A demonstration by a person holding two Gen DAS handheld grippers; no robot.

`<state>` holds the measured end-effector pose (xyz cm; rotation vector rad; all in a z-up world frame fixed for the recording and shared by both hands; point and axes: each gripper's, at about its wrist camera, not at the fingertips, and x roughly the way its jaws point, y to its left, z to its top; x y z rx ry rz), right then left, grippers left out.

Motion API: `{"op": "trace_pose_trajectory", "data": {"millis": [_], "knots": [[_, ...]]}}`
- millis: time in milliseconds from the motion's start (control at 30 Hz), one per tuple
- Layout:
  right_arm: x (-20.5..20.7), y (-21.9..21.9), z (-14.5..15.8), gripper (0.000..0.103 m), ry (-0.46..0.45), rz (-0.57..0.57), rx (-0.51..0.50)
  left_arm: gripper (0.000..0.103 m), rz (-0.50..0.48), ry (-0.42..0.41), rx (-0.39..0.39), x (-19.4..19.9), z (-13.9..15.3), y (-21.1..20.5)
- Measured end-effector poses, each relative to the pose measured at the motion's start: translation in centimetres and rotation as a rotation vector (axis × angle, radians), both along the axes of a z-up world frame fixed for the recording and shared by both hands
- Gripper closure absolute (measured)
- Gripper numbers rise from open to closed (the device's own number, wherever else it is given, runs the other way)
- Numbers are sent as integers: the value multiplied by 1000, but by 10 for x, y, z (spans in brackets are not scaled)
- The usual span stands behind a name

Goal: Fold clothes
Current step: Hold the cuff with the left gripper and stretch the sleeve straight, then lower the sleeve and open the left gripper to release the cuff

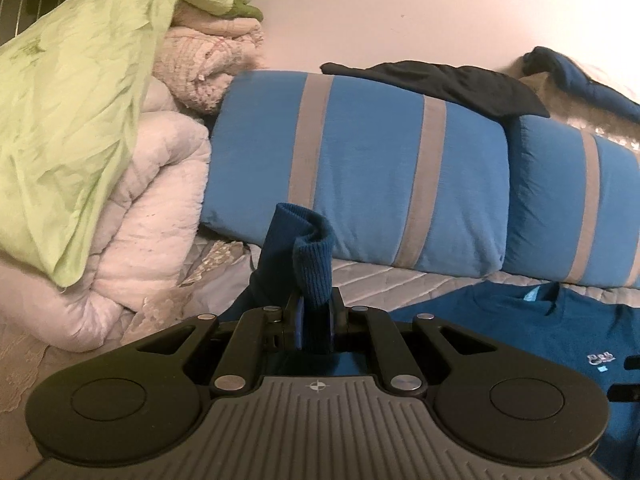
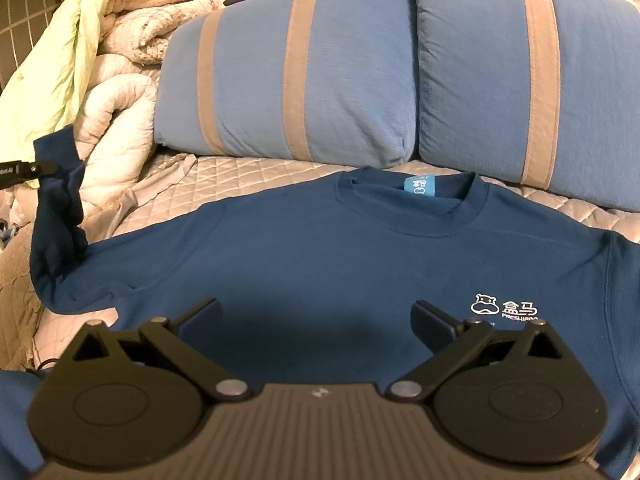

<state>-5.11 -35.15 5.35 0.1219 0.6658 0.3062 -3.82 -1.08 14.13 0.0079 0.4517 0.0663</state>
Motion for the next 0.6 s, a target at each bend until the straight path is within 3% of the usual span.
{"op": "trace_pose_trajectory", "data": {"millis": [600], "knots": [[-1,10,-3,0,-6,48,-64,92,-207,-5,40,31,15,-85]]}}
